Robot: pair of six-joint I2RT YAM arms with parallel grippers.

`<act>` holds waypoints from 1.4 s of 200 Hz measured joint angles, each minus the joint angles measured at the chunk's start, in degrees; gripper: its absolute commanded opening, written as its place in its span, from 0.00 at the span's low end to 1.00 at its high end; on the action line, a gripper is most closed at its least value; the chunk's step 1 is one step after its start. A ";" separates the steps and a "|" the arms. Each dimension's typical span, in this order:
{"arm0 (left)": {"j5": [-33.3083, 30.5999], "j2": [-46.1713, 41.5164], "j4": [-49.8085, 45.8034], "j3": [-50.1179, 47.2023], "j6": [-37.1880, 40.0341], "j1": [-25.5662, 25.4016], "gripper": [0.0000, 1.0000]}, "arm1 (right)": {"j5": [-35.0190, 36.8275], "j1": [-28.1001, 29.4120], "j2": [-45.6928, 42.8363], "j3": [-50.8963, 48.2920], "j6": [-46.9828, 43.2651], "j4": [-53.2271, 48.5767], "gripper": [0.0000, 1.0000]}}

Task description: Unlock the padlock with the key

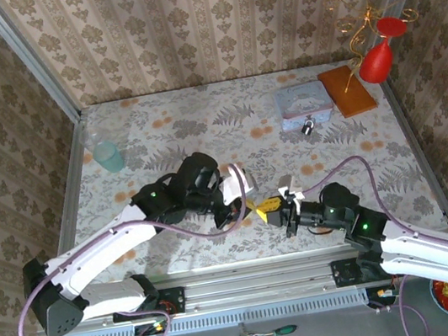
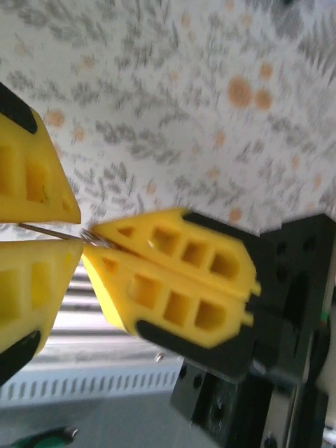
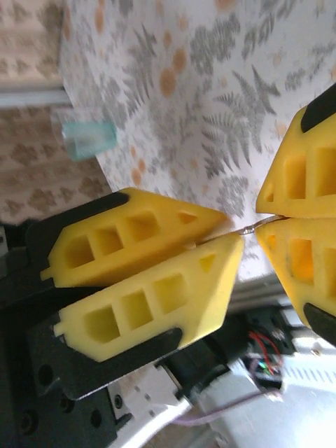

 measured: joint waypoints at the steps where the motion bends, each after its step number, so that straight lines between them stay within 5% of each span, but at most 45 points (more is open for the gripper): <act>1: -0.37 -0.15 0.33 -0.04 -0.04 0.22 0.31 | 0.33 0.00 -0.17 0.00 0.02 -0.17 0.00; 16: -3.21 -1.77 3.23 -0.52 -3.72 2.73 0.42 | 6.27 -0.13 -3.32 0.15 0.52 -3.37 0.00; 59: -9.35 -1.09 14.25 -1.60 -18.82 10.88 0.47 | 26.12 -0.44 -9.33 6.43 3.52 -19.56 0.00; 93: -12.31 11.76 20.41 0.50 -29.44 11.17 0.51 | 42.84 -0.85 -9.35 17.46 8.72 -35.32 0.00; 124: -14.82 26.62 23.17 6.23 -34.58 8.96 0.58 | 51.01 -1.27 -9.55 25.20 12.24 -46.60 0.00; 222: -18.97 66.07 31.61 41.94 -36.24 2.97 0.59 | 50.01 -1.27 -14.29 30.21 17.79 -63.08 0.00; 280: -23.98 85.96 23.41 71.10 -36.94 2.99 0.64 | 46.45 -1.27 -18.75 29.55 19.56 -65.64 0.00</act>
